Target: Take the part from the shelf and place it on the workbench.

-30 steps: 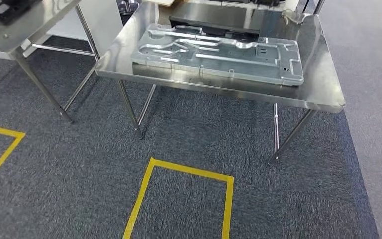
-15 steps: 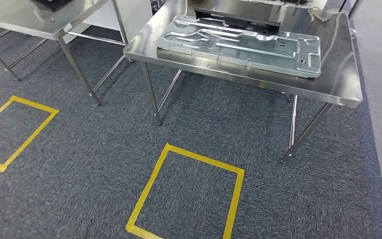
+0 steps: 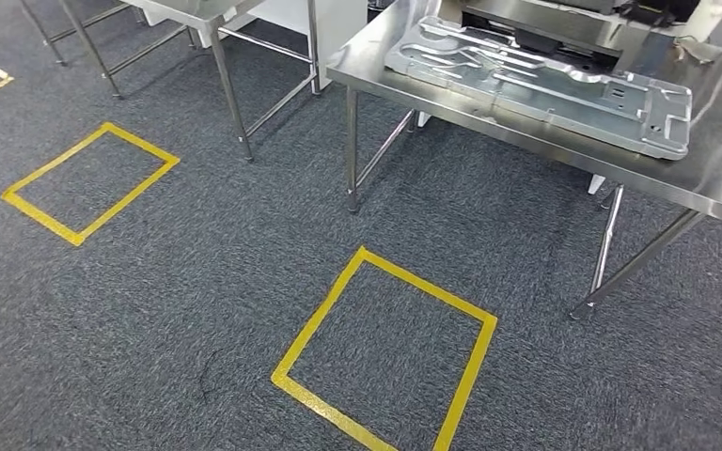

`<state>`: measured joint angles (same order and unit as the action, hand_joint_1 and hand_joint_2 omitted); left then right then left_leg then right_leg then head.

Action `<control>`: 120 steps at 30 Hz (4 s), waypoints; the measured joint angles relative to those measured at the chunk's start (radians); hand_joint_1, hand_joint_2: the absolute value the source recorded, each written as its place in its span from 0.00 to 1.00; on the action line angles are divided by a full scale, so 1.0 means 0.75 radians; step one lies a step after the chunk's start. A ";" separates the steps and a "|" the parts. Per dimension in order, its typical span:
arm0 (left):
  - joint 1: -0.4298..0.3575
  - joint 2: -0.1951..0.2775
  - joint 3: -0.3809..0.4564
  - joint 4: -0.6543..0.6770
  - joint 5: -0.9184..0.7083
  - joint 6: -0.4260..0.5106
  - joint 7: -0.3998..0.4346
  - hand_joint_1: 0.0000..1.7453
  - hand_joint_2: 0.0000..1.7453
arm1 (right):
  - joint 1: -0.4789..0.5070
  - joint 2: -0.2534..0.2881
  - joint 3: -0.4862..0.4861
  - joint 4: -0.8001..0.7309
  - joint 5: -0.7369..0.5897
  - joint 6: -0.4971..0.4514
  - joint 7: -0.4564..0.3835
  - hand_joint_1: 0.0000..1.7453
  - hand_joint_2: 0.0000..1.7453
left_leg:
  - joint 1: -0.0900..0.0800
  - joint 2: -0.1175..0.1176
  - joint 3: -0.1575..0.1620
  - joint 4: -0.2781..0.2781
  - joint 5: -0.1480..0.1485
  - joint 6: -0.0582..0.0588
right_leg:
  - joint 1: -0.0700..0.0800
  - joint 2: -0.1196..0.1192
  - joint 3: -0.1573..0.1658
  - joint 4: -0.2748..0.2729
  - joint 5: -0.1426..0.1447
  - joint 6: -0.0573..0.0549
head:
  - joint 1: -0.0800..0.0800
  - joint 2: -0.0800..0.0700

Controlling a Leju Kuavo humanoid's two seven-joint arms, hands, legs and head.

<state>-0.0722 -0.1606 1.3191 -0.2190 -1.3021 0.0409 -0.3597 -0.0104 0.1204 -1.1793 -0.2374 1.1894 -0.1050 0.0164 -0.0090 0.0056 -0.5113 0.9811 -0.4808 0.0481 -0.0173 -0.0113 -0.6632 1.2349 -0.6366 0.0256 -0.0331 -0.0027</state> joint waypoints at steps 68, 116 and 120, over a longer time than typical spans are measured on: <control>0.007 0.005 -0.001 -0.011 -0.027 0.064 -0.004 0.00 0.00 | -0.016 0.024 -0.054 0.027 0.112 0.140 -0.005 0.00 0.00 | 0.014 -0.129 -0.080 0.050 0.041 -0.033 | 0.000 0.115 0.177 -0.279 0.165 -0.041 | 0.001 0.000; 0.008 0.007 0.000 -0.011 -0.025 0.048 -0.003 0.00 0.00 | -0.017 -0.011 -0.017 0.031 0.229 0.145 -0.002 0.00 0.00 | 0.023 0.057 -0.084 0.063 0.015 -0.061 | 0.011 -0.139 0.235 -0.309 0.134 -0.021 | 0.001 0.000; 0.013 0.008 0.000 -0.011 -0.026 0.053 0.004 0.00 0.00 | -0.023 -0.004 -0.017 0.031 0.226 0.155 -0.002 0.00 0.00 | 0.025 0.008 -0.062 0.052 0.019 -0.029 | -0.006 -0.044 0.193 -0.191 0.063 -0.005 | 0.001 0.000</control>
<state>-0.0621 -0.1543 1.3192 -0.2272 -1.3214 0.0804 -0.3566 -0.0273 0.1174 -1.1921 -0.2138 1.3591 0.0114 0.0146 0.0093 0.0119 -0.5575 1.0203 -0.4669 0.0266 -0.0216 -0.0442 -0.5183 1.0920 -0.5890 0.0221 -0.0320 -0.0027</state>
